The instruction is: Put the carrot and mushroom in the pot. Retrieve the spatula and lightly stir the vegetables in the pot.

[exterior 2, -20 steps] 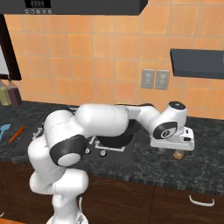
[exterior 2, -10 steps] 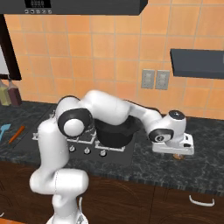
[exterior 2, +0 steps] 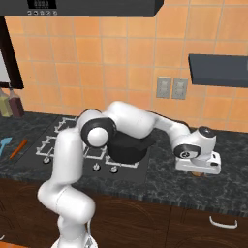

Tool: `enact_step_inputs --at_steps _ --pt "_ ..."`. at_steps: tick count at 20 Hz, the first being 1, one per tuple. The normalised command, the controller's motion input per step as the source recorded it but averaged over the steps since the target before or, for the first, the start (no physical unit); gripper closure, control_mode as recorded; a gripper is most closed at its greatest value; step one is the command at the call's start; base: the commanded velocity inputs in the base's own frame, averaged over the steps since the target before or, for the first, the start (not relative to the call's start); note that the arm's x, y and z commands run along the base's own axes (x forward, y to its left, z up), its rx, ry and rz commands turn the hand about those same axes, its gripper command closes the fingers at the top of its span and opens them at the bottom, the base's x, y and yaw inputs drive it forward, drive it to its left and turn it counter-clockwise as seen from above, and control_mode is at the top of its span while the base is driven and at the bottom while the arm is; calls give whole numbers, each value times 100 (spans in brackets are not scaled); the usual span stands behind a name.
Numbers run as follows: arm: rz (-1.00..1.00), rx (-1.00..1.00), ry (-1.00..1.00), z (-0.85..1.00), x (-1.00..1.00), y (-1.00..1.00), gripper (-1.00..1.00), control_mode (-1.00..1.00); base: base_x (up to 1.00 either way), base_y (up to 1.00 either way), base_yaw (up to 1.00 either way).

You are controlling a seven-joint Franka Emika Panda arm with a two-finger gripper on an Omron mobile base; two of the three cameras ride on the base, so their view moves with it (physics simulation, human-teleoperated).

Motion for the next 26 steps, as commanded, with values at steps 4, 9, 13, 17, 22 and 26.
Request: enact_step_inputs --at_steps 4,9,13,17,22,26 --pt "0 0 0 -38 28 0 -100 -100 0 0 0" --pt "0 0 0 -29 23 0 -100 -100 0 0 0" --pt "0 0 0 -7 23 0 -100 -100 0 0 0" --pt "0 0 0 -22 25 2 -100 -100 0 0 0" --pt "0 0 0 -15 1 4 100 -100 0 0 0" --pt "7 -1 -6 32 -62 11 100 -100 0 0 0"
